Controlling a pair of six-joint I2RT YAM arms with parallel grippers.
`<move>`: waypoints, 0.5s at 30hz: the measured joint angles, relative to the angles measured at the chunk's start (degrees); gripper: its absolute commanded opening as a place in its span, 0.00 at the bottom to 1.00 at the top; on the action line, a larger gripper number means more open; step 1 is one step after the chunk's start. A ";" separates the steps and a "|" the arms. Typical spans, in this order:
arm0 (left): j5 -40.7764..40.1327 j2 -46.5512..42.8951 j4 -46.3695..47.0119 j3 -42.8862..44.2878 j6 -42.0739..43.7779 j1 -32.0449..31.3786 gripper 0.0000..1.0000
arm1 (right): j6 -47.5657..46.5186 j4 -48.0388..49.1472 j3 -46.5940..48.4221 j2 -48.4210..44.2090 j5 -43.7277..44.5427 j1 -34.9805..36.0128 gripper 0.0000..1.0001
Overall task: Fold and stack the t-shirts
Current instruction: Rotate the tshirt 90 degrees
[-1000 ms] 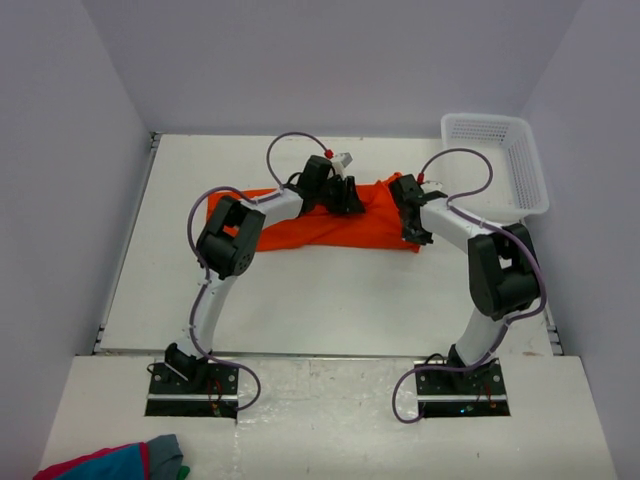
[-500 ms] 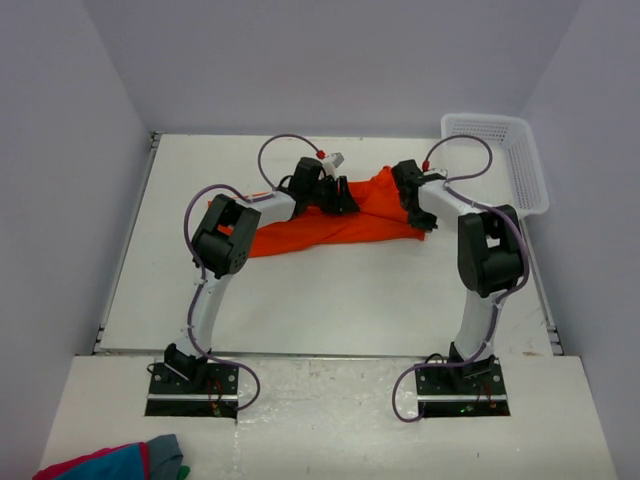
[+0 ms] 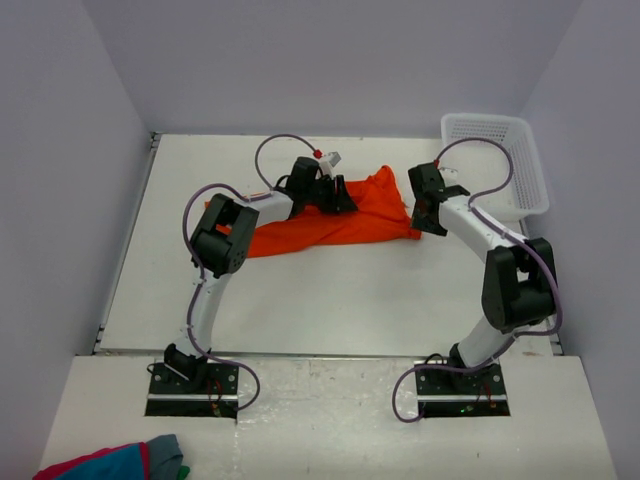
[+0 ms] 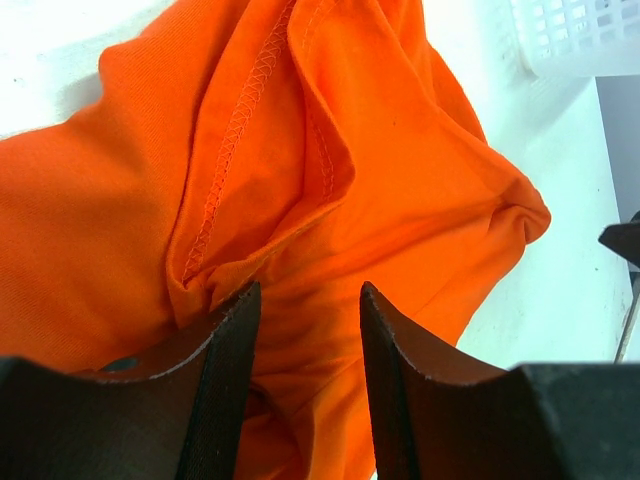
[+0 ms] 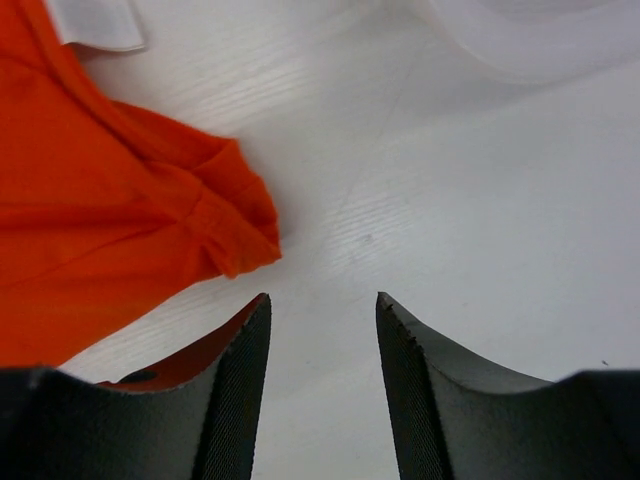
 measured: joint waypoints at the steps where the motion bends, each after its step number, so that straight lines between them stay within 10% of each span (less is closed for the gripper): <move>1: 0.07 -0.07 0.15 -0.11 0.00 0.00 0.47 | -0.48 1.31 -0.76 -1.20 -1.99 0.02 0.47; 15: 0.02 -1.57 0.87 -2.64 0.09 0.15 0.47 | -1.20 9.84 -2.67 3.30 -17.51 -0.04 0.39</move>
